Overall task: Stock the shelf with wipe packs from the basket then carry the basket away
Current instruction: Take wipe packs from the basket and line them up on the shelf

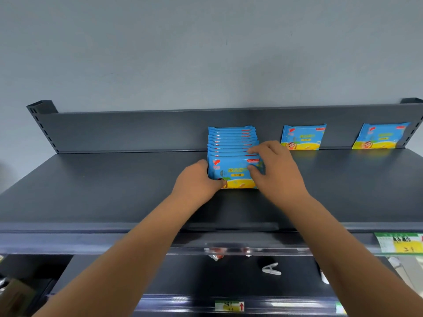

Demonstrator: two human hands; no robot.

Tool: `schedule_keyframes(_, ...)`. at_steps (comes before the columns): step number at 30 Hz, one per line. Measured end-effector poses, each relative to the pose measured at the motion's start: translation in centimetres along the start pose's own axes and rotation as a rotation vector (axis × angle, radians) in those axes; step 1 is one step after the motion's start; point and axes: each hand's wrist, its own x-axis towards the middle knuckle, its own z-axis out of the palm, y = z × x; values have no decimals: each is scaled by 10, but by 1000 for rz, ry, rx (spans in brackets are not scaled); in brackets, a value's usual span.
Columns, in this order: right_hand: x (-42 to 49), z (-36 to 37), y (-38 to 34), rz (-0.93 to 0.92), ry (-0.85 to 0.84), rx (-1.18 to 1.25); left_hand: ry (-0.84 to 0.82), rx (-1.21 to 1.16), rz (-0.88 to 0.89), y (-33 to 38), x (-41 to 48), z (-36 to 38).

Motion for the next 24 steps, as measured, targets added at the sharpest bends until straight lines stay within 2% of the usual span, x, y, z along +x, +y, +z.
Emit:
schedule_keyframes(5, -4, 2, -17, -94, 48, -97, 84, 16, 41, -4, -7, 3)
schedule_keyframes(8, -5, 7, -42, -153, 3, -70, 186, 123, 149, -11, -15, -5)
schedule_keyframes(12, -6, 20, -90, -212, -54, 37, 312, 257, 181, -27, -32, -33)
schedule_keyframes(17, -9, 52, -156, -306, -123, 84, 442, 424, 87, -73, -64, -71)
schedule_keyframes(24, -26, 113, -270, -461, -231, 195, 504, 556, -162, -171, -126, -133)
